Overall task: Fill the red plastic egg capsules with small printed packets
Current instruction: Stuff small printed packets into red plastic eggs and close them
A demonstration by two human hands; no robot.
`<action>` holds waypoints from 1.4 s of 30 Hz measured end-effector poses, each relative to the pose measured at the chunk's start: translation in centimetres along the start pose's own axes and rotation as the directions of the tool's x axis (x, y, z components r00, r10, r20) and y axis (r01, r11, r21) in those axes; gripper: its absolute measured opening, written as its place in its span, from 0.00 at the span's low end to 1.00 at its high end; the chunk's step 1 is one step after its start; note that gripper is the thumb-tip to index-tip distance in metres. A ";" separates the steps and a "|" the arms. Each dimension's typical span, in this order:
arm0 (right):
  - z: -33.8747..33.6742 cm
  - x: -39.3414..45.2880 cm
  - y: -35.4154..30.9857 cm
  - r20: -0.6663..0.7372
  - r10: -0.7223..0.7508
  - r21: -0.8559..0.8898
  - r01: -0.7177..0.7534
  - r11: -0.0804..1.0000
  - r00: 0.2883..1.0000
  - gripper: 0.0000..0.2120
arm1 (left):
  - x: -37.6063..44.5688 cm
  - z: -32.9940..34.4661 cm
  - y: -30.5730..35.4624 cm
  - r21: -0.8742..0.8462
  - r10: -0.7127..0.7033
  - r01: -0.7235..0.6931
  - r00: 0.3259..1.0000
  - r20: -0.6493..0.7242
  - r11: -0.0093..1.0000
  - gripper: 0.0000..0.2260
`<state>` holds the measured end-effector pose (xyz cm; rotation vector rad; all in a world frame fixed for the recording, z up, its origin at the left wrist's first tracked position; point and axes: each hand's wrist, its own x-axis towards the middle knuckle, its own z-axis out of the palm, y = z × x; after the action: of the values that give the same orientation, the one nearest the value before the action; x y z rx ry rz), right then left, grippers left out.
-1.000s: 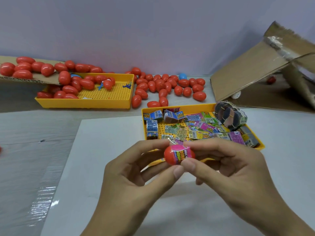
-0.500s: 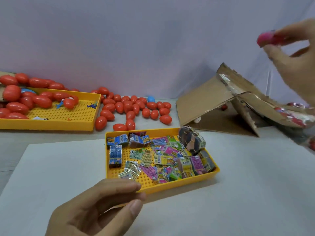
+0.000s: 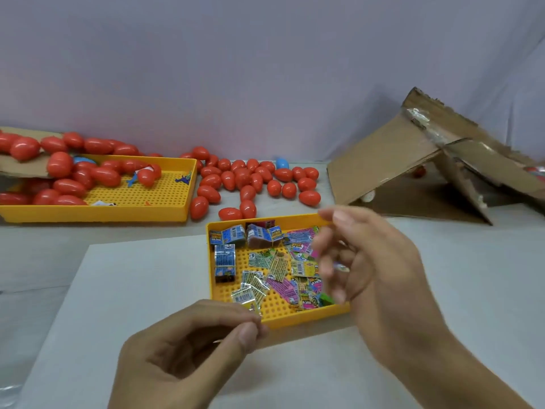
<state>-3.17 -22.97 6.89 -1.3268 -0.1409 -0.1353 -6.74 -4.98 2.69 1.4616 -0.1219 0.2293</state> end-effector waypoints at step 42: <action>2.1 -2.4 5.6 0.332 0.256 0.028 -0.281 0.959 0.908 0.17 | 13.7 -1.0 0.3 0.339 0.218 -0.248 0.968 0.126 0.907 0.13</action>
<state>-4.56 -19.60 1.60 -1.2718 -0.2389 0.3245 6.44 -2.83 5.93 1.8175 -0.3408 0.3999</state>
